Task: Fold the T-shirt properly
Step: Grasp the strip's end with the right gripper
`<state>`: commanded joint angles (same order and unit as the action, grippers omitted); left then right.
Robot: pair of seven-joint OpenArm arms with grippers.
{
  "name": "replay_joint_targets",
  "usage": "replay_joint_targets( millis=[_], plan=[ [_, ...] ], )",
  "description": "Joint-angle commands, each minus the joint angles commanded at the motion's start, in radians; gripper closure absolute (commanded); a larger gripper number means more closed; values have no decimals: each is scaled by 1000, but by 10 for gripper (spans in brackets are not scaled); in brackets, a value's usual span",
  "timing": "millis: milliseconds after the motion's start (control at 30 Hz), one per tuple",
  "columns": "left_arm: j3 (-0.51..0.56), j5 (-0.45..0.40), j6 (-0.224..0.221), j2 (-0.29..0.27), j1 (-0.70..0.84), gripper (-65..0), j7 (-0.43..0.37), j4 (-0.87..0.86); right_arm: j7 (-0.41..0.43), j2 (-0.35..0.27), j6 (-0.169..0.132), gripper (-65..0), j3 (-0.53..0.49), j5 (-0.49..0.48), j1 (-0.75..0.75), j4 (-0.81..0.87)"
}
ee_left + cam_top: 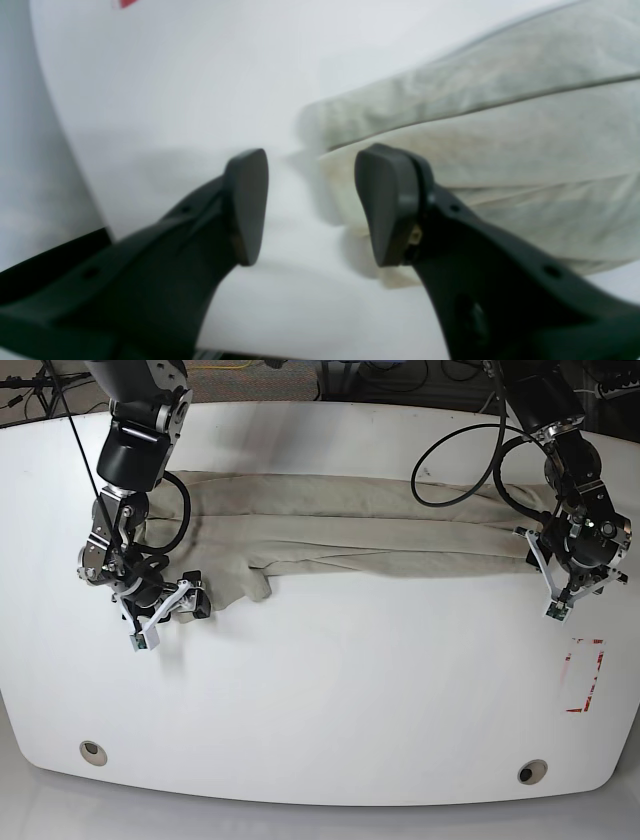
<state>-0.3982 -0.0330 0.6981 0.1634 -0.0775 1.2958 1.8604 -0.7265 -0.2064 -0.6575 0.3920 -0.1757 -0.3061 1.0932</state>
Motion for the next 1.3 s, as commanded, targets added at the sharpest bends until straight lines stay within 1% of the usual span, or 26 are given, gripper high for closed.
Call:
replay_joint_targets(
  millis=[67,267,400,467,500,567,700,767,800,967,1033,1067,1167,1267,1300],
  plan=[
    [0,0,0,0,0,-301,0,0,-2,3,0,-480,-2,-2,2,0],
    [0,0,0,0,0,-301,-2,-6,-3,26,0,-480,-60,-2,29,44],
    [2,0,0,0,0,-301,-2,-6,-3,43,2,-480,-68,0,38,64],
    [2,0,0,-2,0,-301,-2,-8,-3,44,2,-461,-64,0,38,61],
    [3,0,0,-2,0,-301,-2,-8,-2,44,2,-436,-64,0,38,58],
    [3,0,0,-3,0,-301,-2,-8,2,44,2,-354,-64,0,38,58],
    [3,0,0,-3,0,-301,-2,-8,2,43,0,-143,-66,0,35,58],
    [3,0,0,-3,0,-301,-2,-8,2,40,-2,-24,-68,0,34,60],
    [3,0,0,-3,0,-301,-2,-8,2,35,-2,0,-68,0,34,60],
    [6,0,0,-5,0,-301,-2,-9,-2,26,-8,0,-69,-3,32,83],
    [6,0,0,-5,0,-300,-2,-9,-5,26,-9,0,-69,-9,38,133],
    [6,0,0,-5,0,-300,-3,-9,-17,28,-9,0,-69,-11,41,163],
    [6,0,0,-5,0,-300,-3,-9,-89,29,-11,0,-66,-11,69,261],
    [6,0,0,-5,0,-300,-3,-17,-132,32,-11,0,-64,-11,87,356],
    [6,0,0,-5,0,-300,-3,-23,-147,41,-11,0,-64,-11,100,399]
  ],
)
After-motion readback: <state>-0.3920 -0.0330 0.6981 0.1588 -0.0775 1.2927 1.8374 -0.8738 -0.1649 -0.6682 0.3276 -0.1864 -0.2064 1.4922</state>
